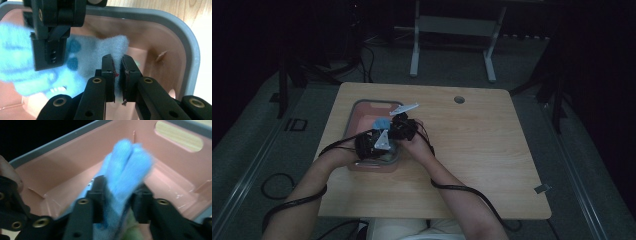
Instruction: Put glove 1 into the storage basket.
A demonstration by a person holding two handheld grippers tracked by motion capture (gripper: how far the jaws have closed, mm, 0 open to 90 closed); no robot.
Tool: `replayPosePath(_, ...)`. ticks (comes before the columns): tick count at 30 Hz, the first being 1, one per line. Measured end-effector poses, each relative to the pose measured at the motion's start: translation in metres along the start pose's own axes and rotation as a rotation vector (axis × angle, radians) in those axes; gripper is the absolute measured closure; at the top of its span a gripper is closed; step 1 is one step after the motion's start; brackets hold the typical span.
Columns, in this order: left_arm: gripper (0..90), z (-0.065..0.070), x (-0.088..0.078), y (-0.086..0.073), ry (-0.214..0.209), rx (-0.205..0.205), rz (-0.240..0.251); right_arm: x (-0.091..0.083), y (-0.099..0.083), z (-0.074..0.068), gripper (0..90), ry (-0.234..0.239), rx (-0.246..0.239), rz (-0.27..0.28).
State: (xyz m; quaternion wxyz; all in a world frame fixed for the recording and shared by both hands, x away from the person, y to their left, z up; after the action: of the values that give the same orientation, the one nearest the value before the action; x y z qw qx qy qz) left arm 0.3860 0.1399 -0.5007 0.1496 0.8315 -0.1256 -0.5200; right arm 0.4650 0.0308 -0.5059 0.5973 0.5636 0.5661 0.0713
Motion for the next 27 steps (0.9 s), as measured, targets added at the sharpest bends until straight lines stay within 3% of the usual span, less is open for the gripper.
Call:
replayPosePath(5,81.6,-0.001,0.003,0.003,0.006,-0.016,0.004,-0.01,0.003,-0.001,44.7,-0.036,-0.027,0.038)
replayPosePath(9,77.7,-0.002,0.004,0.003,0.0,-0.038,0.017,-0.021,0.005,0.0,31.3,-0.041,-0.02,0.077)
replayPosePath(13,54.5,-0.002,-0.002,0.005,0.01,-0.066,0.05,-0.038,0.003,0.003,18.1,-0.011,-0.038,0.073)
replayPosePath(16,40.0,-0.003,-0.008,0.005,0.045,-0.113,0.069,-0.055,0.002,0.008,14.6,0.022,-0.001,0.114)
replayPosePath(18,36.1,-0.006,-0.016,0.005,0.079,-0.169,0.094,-0.066,0.002,0.012,14.5,0.028,0.014,0.139)
replayPosePath(21,24.3,-0.01,-0.027,0.008,0.095,-0.247,0.158,-0.083,-0.001,0.016,13.8,0.029,0.013,0.157)
replayPosePath(23,21.4,-0.01,-0.033,0.014,0.101,-0.296,0.194,-0.093,-0.005,0.019,14.2,0.017,0.018,0.166)
replayPosePath(27,9.0,-0.008,-0.038,0.019,0.118,-0.378,0.233,-0.108,-0.017,0.023,14.2,-0.006,-0.002,0.159)
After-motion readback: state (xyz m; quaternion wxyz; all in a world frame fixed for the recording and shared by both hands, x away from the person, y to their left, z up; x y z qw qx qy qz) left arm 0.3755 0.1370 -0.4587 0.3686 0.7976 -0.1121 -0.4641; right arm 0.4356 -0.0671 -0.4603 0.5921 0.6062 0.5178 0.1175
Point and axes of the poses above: each handheld gripper's, and its own axes: x roughly forward along the jaws, y roughly out of its top, z roughly to its right, the point moved 3 cm from there along x, roughly forward along the jaws, and after that the axes turned 10 degrees about x, right-handed, at the moved point
